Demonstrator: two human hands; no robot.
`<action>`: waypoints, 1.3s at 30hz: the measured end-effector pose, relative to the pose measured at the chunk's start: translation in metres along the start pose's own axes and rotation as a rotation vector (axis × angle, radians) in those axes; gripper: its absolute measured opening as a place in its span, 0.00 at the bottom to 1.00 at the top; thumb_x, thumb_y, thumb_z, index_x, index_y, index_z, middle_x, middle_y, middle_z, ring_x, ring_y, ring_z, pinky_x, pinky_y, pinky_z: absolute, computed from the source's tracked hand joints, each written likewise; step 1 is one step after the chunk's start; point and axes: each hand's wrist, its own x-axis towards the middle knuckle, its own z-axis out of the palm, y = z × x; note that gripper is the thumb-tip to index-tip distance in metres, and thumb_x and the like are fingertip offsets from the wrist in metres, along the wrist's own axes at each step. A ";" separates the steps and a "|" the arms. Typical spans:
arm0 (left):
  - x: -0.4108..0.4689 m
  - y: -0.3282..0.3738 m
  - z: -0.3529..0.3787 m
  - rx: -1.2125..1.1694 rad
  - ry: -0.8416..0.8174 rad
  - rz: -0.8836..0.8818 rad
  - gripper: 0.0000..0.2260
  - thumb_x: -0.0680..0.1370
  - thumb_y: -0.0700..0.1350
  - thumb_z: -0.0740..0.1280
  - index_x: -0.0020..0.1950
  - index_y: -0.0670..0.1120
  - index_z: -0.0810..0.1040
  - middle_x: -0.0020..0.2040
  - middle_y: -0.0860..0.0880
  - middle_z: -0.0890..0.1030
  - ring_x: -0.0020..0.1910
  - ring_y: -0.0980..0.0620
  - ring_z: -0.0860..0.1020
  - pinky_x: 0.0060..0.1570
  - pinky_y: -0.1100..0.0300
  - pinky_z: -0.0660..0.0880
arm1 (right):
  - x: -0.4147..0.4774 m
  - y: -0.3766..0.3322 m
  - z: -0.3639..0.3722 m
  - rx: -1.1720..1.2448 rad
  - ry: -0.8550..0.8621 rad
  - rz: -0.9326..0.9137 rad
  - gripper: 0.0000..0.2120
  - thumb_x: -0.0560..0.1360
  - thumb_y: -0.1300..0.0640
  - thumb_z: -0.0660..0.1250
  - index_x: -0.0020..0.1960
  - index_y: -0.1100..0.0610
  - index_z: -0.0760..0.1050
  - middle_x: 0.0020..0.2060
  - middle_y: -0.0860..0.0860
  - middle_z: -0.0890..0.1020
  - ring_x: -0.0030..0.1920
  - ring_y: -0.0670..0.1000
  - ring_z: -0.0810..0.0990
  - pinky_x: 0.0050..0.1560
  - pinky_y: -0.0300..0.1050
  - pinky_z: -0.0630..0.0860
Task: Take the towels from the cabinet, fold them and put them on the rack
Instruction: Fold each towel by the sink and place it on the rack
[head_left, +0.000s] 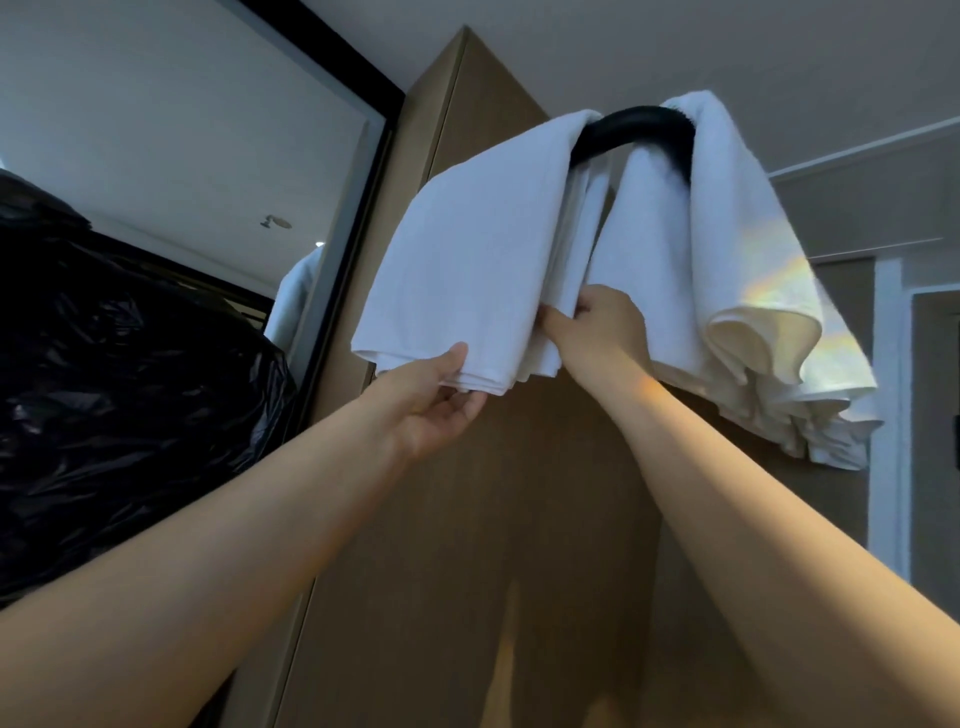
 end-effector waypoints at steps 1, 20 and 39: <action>0.002 -0.001 -0.001 -0.001 0.004 0.003 0.17 0.76 0.37 0.70 0.65 0.40 0.74 0.59 0.41 0.81 0.51 0.47 0.81 0.36 0.51 0.82 | 0.000 0.001 0.001 0.007 0.009 -0.008 0.16 0.76 0.50 0.69 0.39 0.62 0.73 0.34 0.55 0.77 0.36 0.54 0.77 0.34 0.44 0.67; 0.029 -0.021 0.002 0.075 -0.085 -0.037 0.16 0.78 0.41 0.68 0.66 0.42 0.74 0.53 0.45 0.77 0.49 0.47 0.77 0.52 0.42 0.76 | -0.016 0.008 -0.009 0.080 -0.061 -0.100 0.20 0.77 0.52 0.67 0.54 0.71 0.75 0.49 0.68 0.81 0.47 0.68 0.80 0.51 0.61 0.79; 0.025 -0.028 0.014 -0.105 -0.309 0.042 0.15 0.83 0.35 0.56 0.69 0.33 0.67 0.65 0.33 0.75 0.58 0.38 0.78 0.48 0.43 0.78 | -0.042 0.007 -0.010 0.091 -0.179 -0.042 0.22 0.81 0.47 0.59 0.50 0.67 0.77 0.47 0.65 0.82 0.48 0.63 0.82 0.50 0.64 0.79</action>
